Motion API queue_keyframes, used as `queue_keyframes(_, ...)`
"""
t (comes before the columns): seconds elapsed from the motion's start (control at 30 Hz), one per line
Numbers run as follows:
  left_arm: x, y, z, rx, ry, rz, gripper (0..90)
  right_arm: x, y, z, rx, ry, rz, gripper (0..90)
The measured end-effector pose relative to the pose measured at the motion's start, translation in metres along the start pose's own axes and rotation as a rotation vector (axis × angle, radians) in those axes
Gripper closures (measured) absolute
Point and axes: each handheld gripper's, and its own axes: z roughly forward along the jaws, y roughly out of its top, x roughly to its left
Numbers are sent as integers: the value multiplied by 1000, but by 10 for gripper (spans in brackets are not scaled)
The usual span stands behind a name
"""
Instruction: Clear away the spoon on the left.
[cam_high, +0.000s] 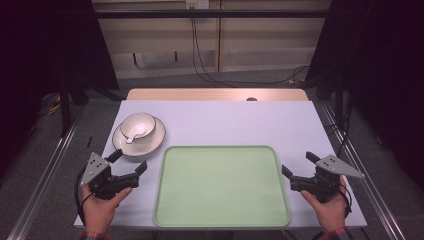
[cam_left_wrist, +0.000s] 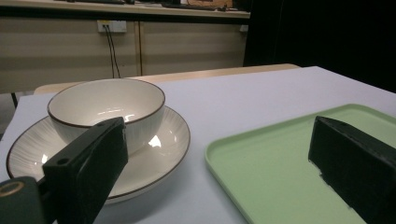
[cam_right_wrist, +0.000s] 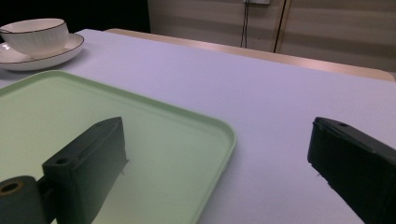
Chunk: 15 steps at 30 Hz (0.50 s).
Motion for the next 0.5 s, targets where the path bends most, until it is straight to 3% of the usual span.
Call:
queue_keyframes(0.13,-1,-1,1,-4,-2,-13,47,1,0,1,5,-7,-5,36)
queue_keyframes(0.5,4,-5,5,15,47,-33,57,0,-3,5,13,-6,-2,33)
